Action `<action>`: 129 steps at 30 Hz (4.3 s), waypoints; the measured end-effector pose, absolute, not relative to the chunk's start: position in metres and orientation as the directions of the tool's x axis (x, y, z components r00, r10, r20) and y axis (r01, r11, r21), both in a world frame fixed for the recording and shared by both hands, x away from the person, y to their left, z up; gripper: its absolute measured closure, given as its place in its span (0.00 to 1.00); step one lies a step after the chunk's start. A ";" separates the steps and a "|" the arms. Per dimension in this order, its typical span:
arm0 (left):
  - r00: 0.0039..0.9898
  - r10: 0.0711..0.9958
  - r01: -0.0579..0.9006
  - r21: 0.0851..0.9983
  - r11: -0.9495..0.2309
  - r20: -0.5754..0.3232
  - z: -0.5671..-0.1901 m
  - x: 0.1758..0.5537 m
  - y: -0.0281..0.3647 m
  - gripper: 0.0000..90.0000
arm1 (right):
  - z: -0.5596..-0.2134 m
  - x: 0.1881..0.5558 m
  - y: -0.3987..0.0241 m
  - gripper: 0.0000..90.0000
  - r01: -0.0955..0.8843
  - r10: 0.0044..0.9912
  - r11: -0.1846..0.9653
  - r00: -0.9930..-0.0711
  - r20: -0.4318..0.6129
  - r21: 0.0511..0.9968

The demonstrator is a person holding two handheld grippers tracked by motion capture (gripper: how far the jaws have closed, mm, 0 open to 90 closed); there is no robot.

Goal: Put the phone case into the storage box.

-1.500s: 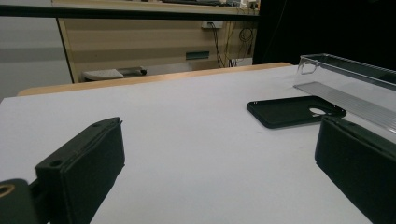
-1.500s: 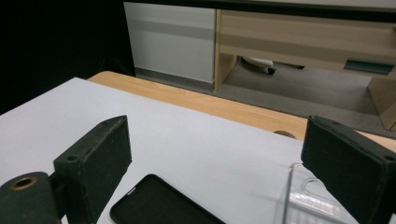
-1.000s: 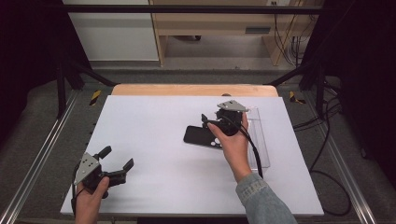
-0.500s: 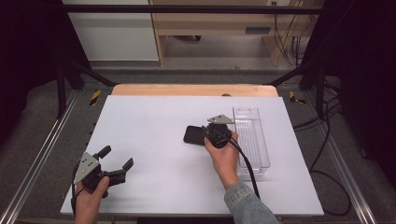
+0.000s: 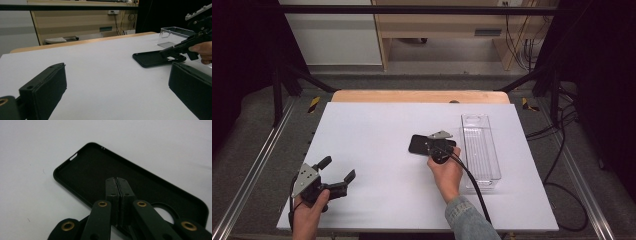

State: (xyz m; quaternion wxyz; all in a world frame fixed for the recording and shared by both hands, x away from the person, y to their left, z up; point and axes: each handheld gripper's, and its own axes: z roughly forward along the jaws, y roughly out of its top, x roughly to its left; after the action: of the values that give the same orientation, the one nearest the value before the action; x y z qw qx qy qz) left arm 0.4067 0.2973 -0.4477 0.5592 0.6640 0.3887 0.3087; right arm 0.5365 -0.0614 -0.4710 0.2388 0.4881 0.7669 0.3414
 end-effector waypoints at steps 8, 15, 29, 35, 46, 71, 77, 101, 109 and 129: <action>0.507 0.862 0.170 0.983 -0.070 -0.026 -0.448 0.407 0.297 0.02 | -0.474 0.536 -0.062 0.99 0.620 0.902 0.319 -0.431 -0.028 0.717; 0.512 0.859 0.173 0.982 -0.077 -0.023 -0.448 0.407 0.296 0.02 | -0.472 0.535 -0.062 1.00 0.648 0.893 0.308 -0.450 0.023 0.696; 0.511 0.859 0.173 0.982 -0.072 -0.027 -0.448 0.407 0.296 0.02 | -0.472 0.502 -0.017 1.00 0.617 0.808 0.391 -0.585 0.066 0.683; 0.510 0.860 0.174 0.982 -0.071 -0.029 -0.448 0.407 0.297 0.02 | -0.472 0.496 -0.008 1.00 0.622 0.789 0.397 -0.607 0.096 0.674; 0.506 0.862 0.172 0.983 -0.067 -0.030 -0.448 0.407 0.297 0.02 | -0.472 0.480 0.020 1.00 0.623 0.740 0.418 -0.656 0.150 0.661; 0.257 0.961 0.141 0.987 0.072 -0.107 -0.444 0.402 0.335 0.02 | -0.474 0.508 0.120 1.00 0.642 0.747 0.370 -0.635 0.195 0.672; 0.260 0.959 0.146 0.986 0.078 -0.115 -0.445 0.404 0.336 0.02 | -0.474 0.515 0.132 1.00 0.647 0.757 0.357 -0.623 0.196 0.674; 0.290 0.953 0.155 0.987 0.042 -0.086 -0.445 0.405 0.330 0.02 | -0.433 0.520 0.058 0.95 0.413 0.681 0.503 -0.730 -0.054 0.759; 0.307 0.949 0.161 0.987 0.026 -0.075 -0.446 0.405 0.327 0.02 | -0.429 0.525 0.033 0.57 0.394 0.656 0.517 -0.753 -0.055 0.760; 0.328 0.942 0.174 0.985 0.011 -0.069 -0.447 0.407 0.324 0.02 | -0.443 0.532 0.018 0.11 0.346 0.490 0.623 -0.872 -0.005 0.701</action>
State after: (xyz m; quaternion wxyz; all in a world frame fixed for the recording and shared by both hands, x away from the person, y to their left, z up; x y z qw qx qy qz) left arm 0.4069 0.3245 -0.4474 0.5431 0.6077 0.4590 0.3537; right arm 0.5316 0.0181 -0.4427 0.0982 0.2335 0.8956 0.3658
